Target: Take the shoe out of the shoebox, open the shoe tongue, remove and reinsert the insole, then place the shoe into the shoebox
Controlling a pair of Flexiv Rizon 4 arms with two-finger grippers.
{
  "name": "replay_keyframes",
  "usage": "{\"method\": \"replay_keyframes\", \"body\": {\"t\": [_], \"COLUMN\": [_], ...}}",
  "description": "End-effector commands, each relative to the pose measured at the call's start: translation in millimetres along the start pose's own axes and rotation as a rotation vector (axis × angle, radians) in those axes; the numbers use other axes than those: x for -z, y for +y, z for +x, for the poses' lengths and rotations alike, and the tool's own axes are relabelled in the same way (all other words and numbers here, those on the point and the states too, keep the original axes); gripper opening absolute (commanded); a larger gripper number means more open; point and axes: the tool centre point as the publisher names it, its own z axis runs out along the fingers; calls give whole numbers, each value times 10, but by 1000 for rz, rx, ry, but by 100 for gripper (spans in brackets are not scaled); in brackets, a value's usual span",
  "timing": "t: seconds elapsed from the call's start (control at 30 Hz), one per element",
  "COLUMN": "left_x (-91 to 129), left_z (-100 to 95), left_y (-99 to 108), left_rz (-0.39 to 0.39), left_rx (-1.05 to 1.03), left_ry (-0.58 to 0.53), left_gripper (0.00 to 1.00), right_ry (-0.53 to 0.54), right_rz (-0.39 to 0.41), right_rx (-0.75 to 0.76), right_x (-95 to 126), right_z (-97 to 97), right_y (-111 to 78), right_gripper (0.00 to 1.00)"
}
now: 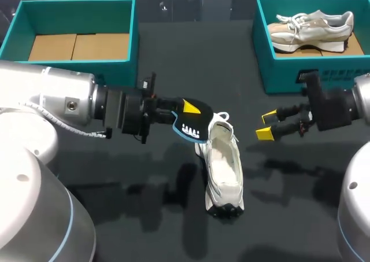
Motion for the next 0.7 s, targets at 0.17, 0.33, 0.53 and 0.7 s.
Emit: {"method": "replay_keyframes", "body": {"t": [0.17, 0.33, 0.53, 0.7], "left_x": [-37, -37, -132, -181], "left_z": [0, 0, 91, 191], "left_y": [14, 14, -141, -253], "left_rz": [0, 0, 5, 12], "left_rx": [-1, -1, 73, 161], "left_ry": [1, 1, 38, 42], "left_gripper": [0, 0, 0, 0], "right_ry": [-151, -151, -309, -438], "right_rz": [102, 102, 192, 345], "right_rx": [61, 61, 333, 457], "right_x": [21, 21, -8, -91], "right_z": [96, 96, 207, 207], "right_y": [48, 48, 5, -112], "right_gripper": [100, 100, 100, 100]}}
